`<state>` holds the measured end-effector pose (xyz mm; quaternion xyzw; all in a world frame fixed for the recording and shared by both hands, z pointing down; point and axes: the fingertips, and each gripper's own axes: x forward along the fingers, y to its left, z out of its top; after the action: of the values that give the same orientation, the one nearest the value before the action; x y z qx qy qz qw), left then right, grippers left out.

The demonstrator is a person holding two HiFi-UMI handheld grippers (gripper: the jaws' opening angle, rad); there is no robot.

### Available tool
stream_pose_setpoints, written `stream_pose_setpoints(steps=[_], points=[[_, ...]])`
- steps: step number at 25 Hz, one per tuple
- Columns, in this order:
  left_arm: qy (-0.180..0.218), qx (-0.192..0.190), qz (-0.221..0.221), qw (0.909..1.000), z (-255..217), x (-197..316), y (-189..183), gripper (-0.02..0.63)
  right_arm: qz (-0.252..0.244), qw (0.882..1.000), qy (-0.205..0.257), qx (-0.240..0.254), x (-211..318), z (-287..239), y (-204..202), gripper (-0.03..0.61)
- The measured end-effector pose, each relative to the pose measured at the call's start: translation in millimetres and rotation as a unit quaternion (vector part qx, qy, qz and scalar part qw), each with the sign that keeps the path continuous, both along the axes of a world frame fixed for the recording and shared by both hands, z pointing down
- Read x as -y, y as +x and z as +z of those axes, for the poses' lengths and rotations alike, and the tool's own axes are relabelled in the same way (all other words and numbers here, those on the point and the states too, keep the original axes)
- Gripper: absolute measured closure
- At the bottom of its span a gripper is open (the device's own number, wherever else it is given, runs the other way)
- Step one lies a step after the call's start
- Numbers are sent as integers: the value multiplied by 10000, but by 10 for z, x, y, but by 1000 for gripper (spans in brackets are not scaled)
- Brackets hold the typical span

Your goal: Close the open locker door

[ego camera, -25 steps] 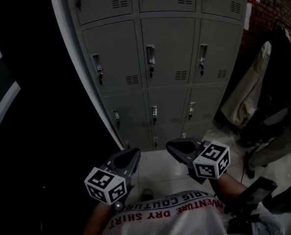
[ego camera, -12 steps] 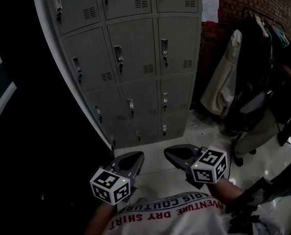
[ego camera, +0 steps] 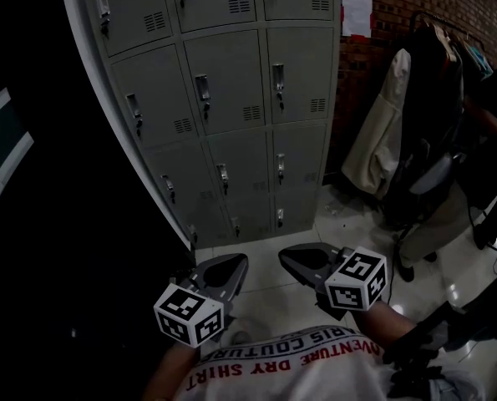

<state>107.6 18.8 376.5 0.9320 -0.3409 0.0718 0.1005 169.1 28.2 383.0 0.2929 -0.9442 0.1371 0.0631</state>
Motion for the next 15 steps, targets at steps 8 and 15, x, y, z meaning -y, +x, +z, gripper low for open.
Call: stream_pose_setpoints(steps=[8,15], points=[[63,-11,-27,10000,-47,-25,20,610,-1,10000,12,-5,-13,5,36,583],[59,-12,-28,10000,-56,-47,60,611,99,9999,9,91,-5,-43,149,583]])
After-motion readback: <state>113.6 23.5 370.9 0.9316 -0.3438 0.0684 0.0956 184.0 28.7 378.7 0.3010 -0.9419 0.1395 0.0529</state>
